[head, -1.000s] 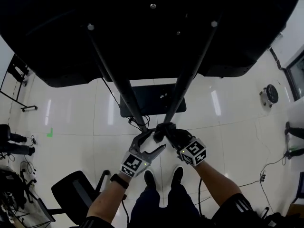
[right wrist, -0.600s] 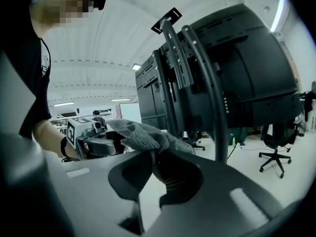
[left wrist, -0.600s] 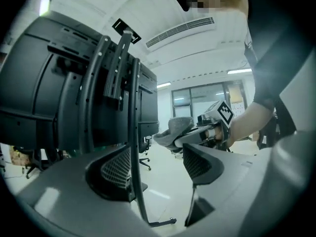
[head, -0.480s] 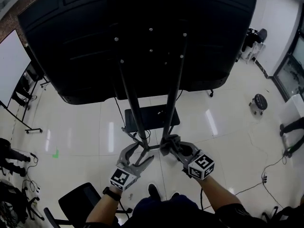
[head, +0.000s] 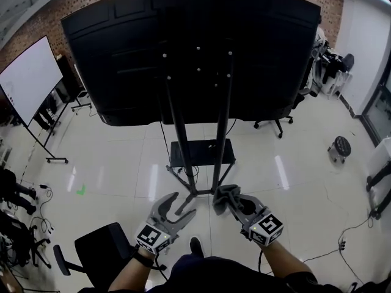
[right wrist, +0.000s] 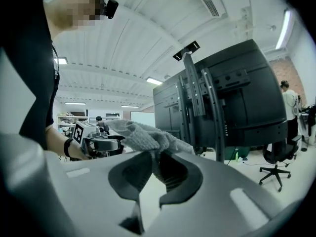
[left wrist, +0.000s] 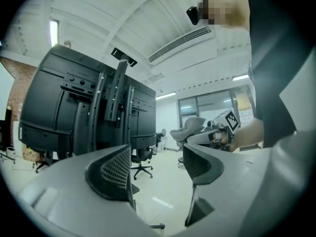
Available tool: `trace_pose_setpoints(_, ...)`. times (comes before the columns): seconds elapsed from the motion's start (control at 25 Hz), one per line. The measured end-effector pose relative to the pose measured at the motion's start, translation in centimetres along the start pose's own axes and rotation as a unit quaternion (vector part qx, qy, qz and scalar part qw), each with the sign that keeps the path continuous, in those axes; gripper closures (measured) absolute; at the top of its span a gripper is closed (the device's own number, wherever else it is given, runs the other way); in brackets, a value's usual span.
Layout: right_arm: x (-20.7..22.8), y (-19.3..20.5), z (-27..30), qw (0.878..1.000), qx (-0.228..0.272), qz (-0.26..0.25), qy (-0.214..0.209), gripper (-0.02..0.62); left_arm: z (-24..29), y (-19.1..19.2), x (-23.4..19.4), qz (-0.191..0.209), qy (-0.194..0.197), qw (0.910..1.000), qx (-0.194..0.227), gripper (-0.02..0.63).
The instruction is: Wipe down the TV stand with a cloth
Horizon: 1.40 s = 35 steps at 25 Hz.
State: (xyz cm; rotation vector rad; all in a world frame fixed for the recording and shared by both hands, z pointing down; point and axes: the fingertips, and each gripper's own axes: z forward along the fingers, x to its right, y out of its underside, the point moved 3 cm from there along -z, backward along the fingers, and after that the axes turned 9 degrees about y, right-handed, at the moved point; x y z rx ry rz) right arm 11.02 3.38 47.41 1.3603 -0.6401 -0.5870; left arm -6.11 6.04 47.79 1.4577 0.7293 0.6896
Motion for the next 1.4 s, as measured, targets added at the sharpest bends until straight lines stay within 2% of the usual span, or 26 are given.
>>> trace_pose_setpoints(0.28,-3.3,0.1,-6.4,1.000,0.015,-0.009,-0.024,0.563,-2.0,-0.9,7.8,0.015,-0.007,0.9999,-0.001,0.253)
trace_pose_setpoints(0.44,-4.2,0.2,-9.0,1.000,0.017,-0.016,-0.018,0.565,-3.3,-0.5,10.1,0.023,-0.005,0.9997,-0.009,0.253)
trace_pose_setpoints(0.72,-6.0,-1.2,-10.8,0.999,0.033,-0.024,-0.008,0.565,-4.6,-2.8,11.3,0.034,-0.002,0.9994,0.011,0.254)
trace_pose_setpoints(1.08,-8.6,-2.9,-11.2,0.998,0.059,-0.022,0.000,0.565,-7.3,-3.6,11.6,0.042,-0.001,0.9989,0.019,0.254)
trace_pose_setpoints(1.24,-9.1,-2.6,-11.8,0.998,0.054,-0.020,-0.001,0.565,-7.7,-3.1,11.4,0.042,-0.004,0.9988,0.025,0.255)
trace_pose_setpoints(1.4,-8.6,-1.8,-12.2,0.998,0.052,-0.010,0.017,0.565,-7.9,-3.8,11.5,0.046,-0.002,0.9986,0.026,0.255)
